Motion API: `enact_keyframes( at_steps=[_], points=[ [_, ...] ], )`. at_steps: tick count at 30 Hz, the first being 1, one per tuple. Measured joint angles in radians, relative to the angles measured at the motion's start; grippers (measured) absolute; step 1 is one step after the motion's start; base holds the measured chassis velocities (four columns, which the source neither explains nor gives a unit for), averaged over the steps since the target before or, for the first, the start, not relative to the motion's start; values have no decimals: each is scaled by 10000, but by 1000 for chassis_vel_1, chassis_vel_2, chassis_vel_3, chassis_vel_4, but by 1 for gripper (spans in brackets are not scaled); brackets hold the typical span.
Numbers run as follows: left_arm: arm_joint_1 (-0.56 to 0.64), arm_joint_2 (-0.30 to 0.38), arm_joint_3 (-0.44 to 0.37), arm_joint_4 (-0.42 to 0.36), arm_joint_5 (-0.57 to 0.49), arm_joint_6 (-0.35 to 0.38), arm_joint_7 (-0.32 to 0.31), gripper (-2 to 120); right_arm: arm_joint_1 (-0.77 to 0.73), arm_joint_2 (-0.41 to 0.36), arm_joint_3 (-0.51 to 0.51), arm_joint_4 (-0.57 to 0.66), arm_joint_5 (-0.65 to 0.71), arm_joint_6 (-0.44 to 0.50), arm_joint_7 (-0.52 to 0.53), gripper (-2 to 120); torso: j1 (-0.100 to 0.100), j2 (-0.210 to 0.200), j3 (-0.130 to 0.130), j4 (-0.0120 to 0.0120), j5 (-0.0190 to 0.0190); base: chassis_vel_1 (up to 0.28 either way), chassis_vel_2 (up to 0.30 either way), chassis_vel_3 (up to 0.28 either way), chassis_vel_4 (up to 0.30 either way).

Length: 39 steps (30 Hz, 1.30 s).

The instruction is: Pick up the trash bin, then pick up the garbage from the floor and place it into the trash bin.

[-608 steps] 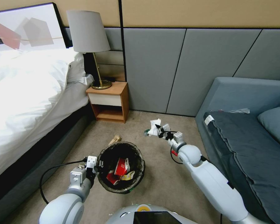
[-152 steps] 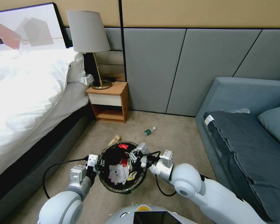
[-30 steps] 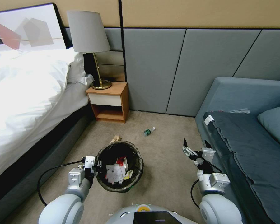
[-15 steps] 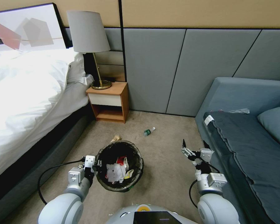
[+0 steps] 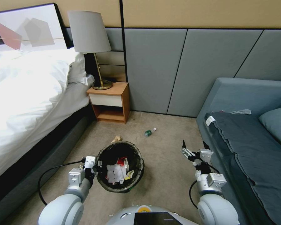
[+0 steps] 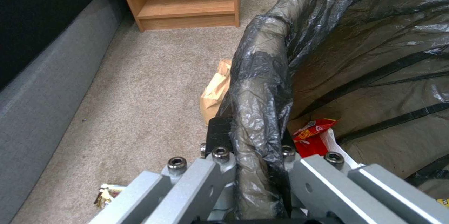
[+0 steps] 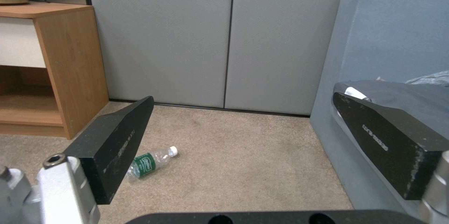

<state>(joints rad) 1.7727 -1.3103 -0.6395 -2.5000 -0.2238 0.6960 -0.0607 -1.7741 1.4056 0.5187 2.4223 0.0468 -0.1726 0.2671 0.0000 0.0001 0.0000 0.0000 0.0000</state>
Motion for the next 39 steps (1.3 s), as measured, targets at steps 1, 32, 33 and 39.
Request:
enact_keyframes(
  at_steps=[1, 32, 33, 39],
  points=[
    [3, 0, -1, 0, 0, 0, 0, 1, 2, 0, 0, -5, 0, 1, 0, 100, 0, 0, 0, 0, 0, 0, 0, 0, 0],
    [57, -98, -39, 0, 7, 15, -17, 1, 59, -47, -241, -231, -63, 3, 8, 100, 0, -1, 0, 0, 0, 0, 0, 0, 0],
    [58, -96, -45, 0, 8, 17, -17, 1, 63, -52, -259, -255, -63, 3, 8, 100, 0, -1, 0, 0, 0, 0, 0, 0, 0],
    [57, -120, -84, 0, 8, 18, -22, 1, 93, -52, -405, -323, -94, 3, 8, 100, 0, -1, 0, 0, 1, 0, 0, 0, 0]
  ],
)
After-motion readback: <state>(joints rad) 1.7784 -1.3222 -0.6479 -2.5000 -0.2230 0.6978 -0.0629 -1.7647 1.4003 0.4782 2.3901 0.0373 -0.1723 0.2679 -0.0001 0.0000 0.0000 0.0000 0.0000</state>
